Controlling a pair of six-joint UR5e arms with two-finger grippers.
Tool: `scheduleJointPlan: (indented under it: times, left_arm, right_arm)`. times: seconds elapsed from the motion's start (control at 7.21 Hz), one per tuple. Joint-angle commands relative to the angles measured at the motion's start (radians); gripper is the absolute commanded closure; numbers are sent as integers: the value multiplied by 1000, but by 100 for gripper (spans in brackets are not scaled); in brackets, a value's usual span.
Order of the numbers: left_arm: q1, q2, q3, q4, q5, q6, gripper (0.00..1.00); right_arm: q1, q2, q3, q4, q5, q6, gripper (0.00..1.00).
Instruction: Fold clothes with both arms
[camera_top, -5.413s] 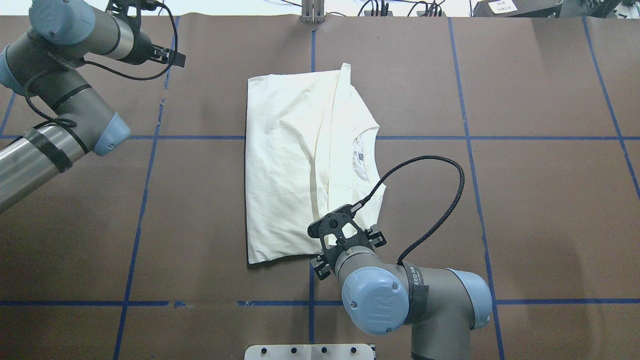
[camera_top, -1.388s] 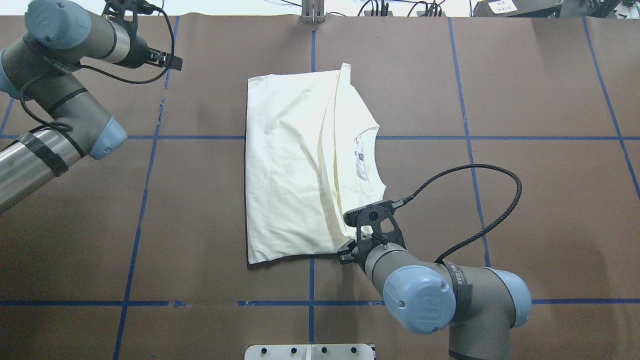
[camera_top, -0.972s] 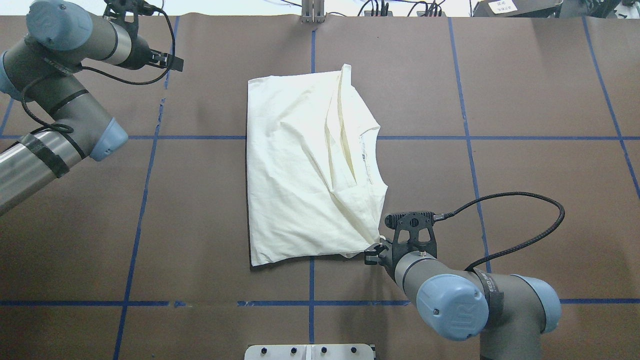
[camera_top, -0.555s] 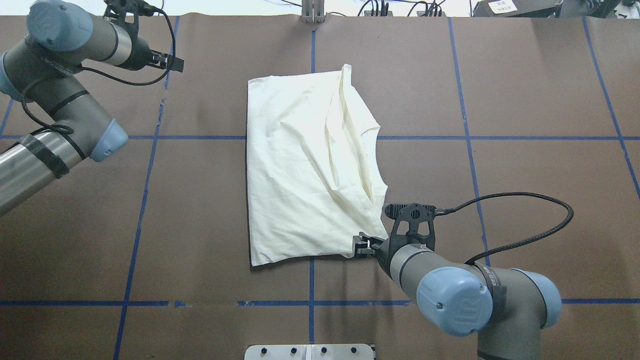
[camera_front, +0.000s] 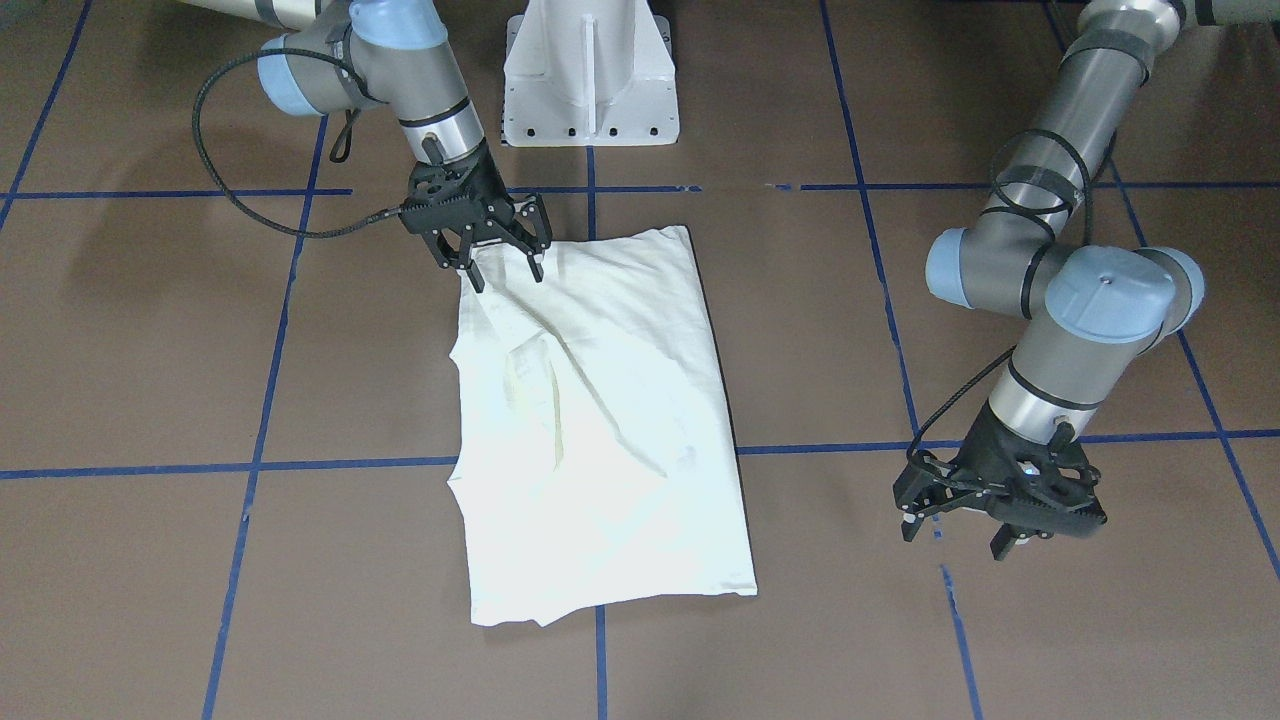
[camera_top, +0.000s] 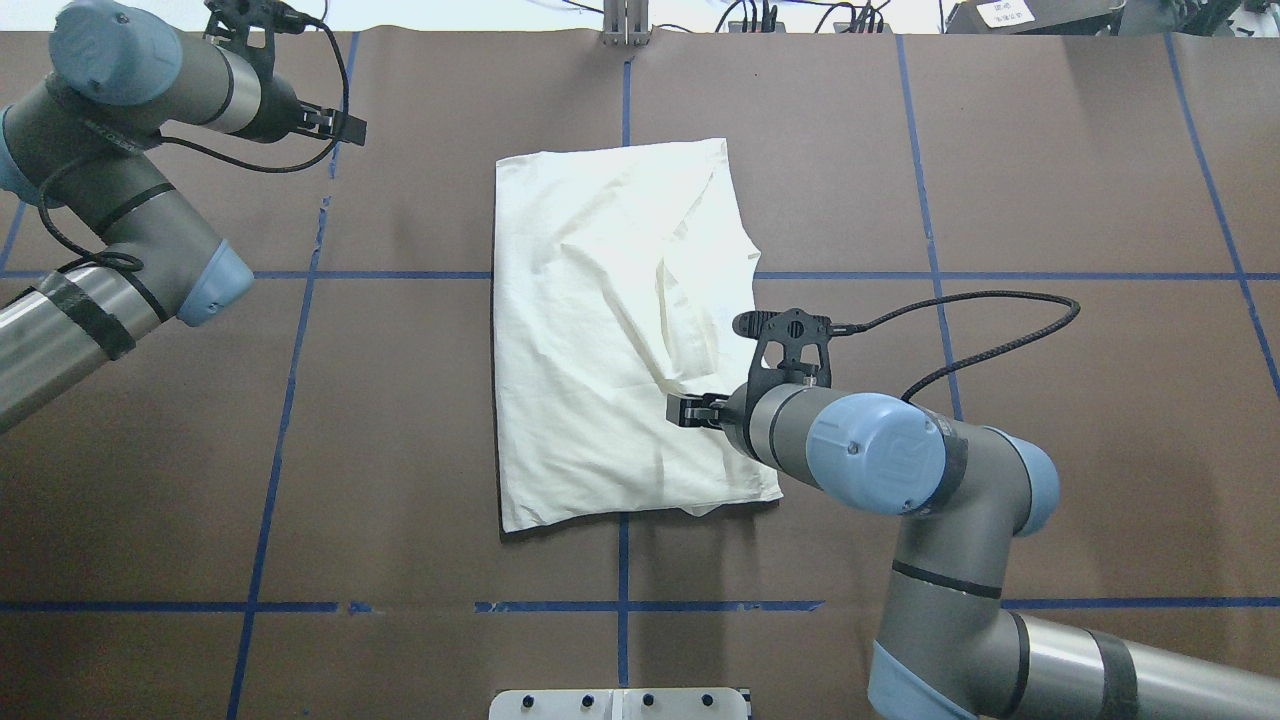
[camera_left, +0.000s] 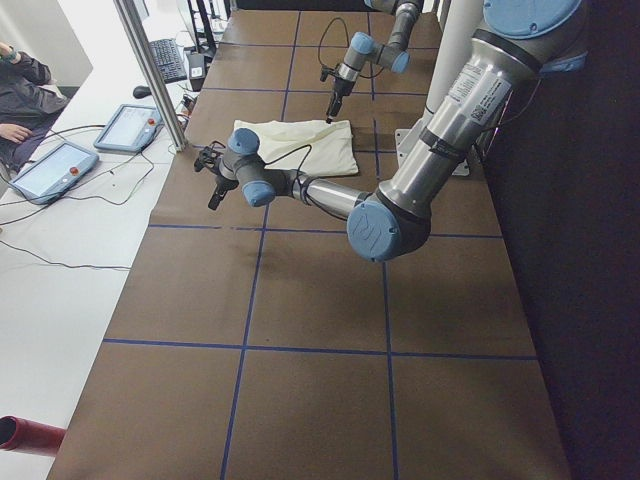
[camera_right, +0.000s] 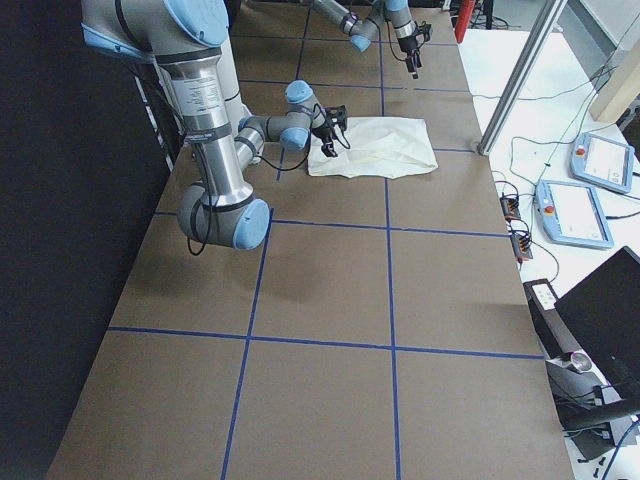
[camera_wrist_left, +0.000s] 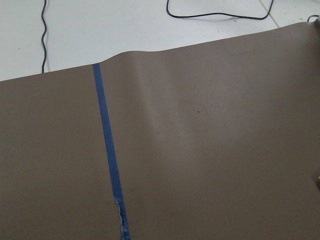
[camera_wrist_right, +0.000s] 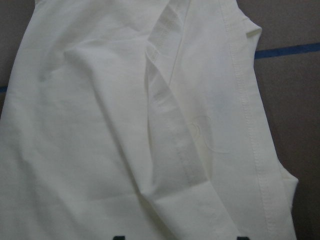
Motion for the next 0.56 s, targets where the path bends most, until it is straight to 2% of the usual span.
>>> scheduleJointPlan:
  times: [0.0,0.42]
  left_arm:
    - [0,2,-1,0,0,0,0]
    - [2,2,-1,0,0,0,0]
  right_arm:
    - [72,69,-182,183,82,-21,32]
    - [130,140,-290,198,125,-99,40]
